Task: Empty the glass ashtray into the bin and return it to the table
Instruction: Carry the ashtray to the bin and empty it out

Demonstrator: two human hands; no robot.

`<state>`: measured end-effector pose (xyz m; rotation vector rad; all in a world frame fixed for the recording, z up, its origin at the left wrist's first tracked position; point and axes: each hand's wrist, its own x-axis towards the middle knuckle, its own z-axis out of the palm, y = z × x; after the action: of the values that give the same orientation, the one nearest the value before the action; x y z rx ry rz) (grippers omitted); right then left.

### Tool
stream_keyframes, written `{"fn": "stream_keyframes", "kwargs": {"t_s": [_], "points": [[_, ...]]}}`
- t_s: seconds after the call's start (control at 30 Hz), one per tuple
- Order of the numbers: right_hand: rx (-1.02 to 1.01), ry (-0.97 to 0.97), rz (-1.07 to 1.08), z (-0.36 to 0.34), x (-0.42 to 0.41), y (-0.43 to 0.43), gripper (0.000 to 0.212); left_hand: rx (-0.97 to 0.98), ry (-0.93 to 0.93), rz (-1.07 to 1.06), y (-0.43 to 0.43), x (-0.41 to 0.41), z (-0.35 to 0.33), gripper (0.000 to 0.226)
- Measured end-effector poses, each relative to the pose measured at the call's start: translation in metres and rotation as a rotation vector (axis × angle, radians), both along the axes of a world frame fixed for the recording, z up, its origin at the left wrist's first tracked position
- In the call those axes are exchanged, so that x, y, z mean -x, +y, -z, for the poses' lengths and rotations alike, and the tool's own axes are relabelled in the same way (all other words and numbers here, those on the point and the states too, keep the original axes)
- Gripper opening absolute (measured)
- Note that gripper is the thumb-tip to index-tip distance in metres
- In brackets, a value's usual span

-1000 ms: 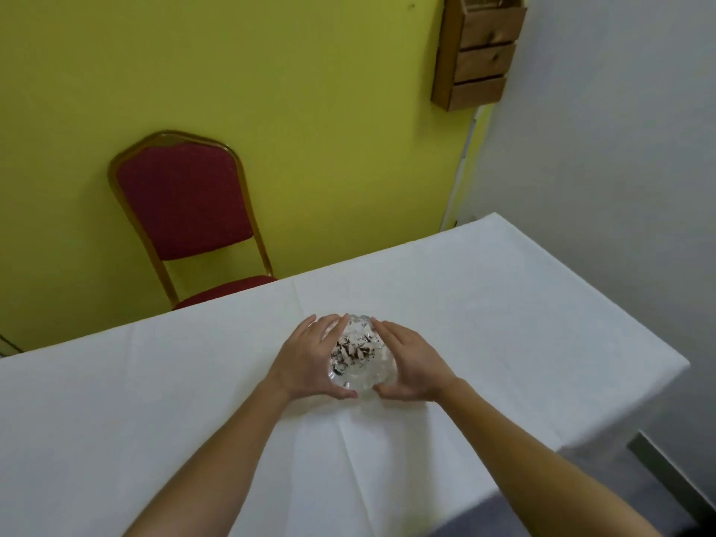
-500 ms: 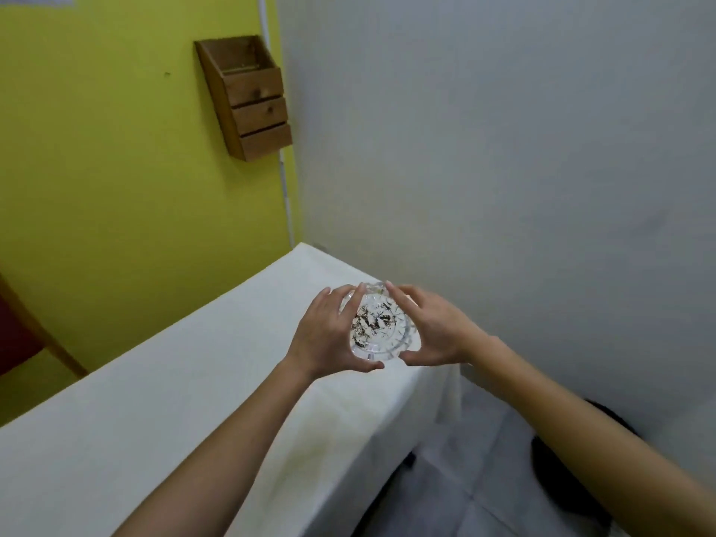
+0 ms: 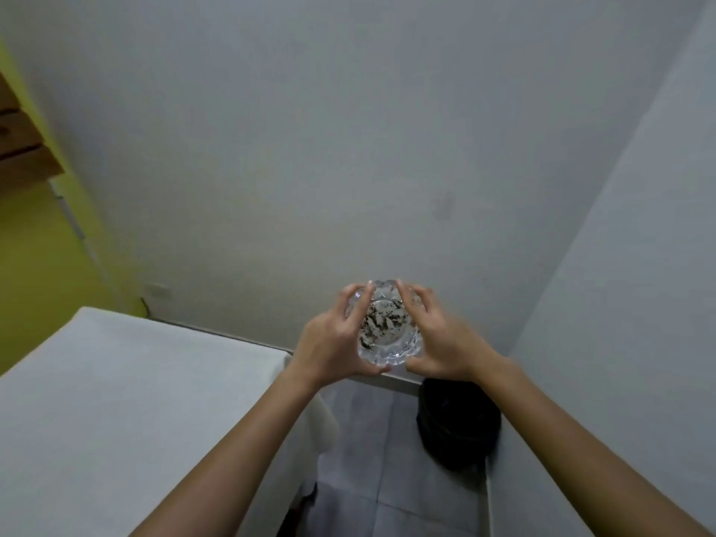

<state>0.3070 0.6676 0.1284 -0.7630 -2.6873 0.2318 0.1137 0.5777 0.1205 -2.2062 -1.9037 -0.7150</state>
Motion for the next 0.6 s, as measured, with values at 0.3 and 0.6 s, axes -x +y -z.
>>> {"fn": "stream_keyframes", "kwargs": {"t_s": [0.3, 0.6], "points": [[0.099, 0.021, 0.265, 0.023, -0.029, 0.09, 0.115, 0.088, -0.045, 0.252, 0.141, -0.015, 0.021, 0.119], [0.7, 0.433, 0.546, 0.058, -0.08, 0.148, 0.097, 0.209, -0.089, 0.506, 0.252, -0.064, 0.067, 0.119]]}}
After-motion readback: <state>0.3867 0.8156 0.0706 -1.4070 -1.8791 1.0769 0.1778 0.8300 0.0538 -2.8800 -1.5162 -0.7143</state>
